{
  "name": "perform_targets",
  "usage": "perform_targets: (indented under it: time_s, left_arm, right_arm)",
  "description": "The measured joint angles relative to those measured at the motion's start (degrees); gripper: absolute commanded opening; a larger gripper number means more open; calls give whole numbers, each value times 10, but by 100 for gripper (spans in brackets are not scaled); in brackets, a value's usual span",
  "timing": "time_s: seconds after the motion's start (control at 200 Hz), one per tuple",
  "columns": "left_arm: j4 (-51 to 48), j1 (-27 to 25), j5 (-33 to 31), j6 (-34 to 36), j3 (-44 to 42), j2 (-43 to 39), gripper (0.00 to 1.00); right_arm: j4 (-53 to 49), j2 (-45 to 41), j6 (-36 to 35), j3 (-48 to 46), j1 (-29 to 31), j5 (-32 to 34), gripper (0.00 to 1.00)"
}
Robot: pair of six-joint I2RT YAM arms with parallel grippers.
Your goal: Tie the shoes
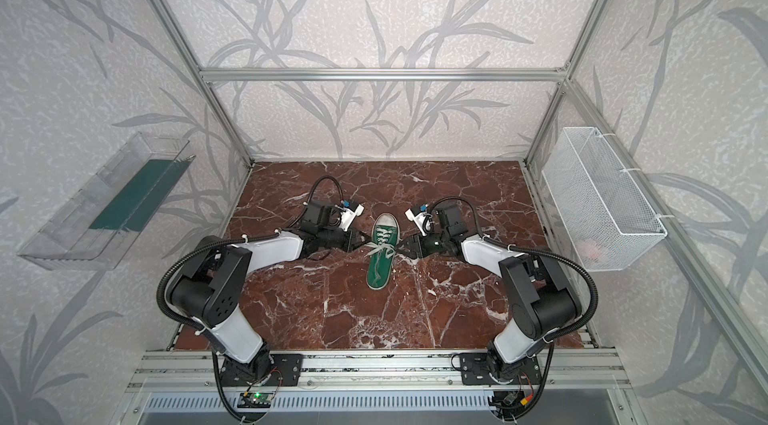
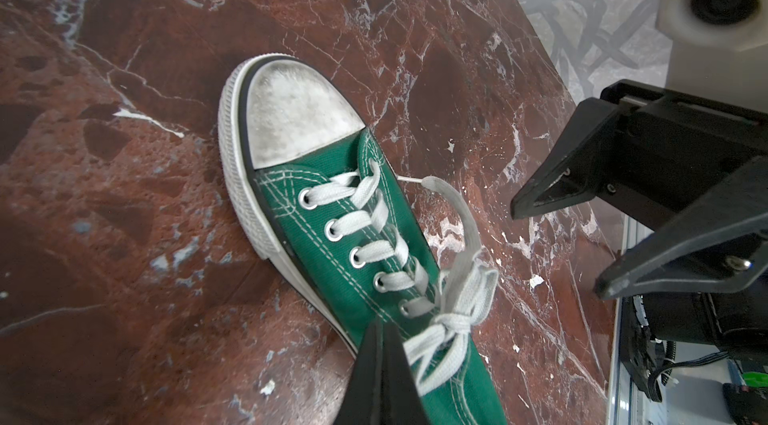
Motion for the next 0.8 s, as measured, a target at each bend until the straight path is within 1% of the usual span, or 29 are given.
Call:
perform_targets:
  time_s: [0.22, 0.31, 0.66, 0.8]
  left_arm:
    - [-2, 0, 0, 0, 2, 0, 0]
    - [-3, 0, 0, 0, 5, 0, 0]
    - [-4, 0, 0, 0, 5, 1, 0]
    - [-4, 0, 0, 0, 6, 3, 0]
  right_arm:
    - [-33, 51, -24, 57, 33, -5, 53]
    - [-40, 71, -28, 66, 42, -2, 53]
    - [-58, 110, -43, 97, 43, 12, 53]
    - [-61, 123, -54, 116, 43, 6, 51]
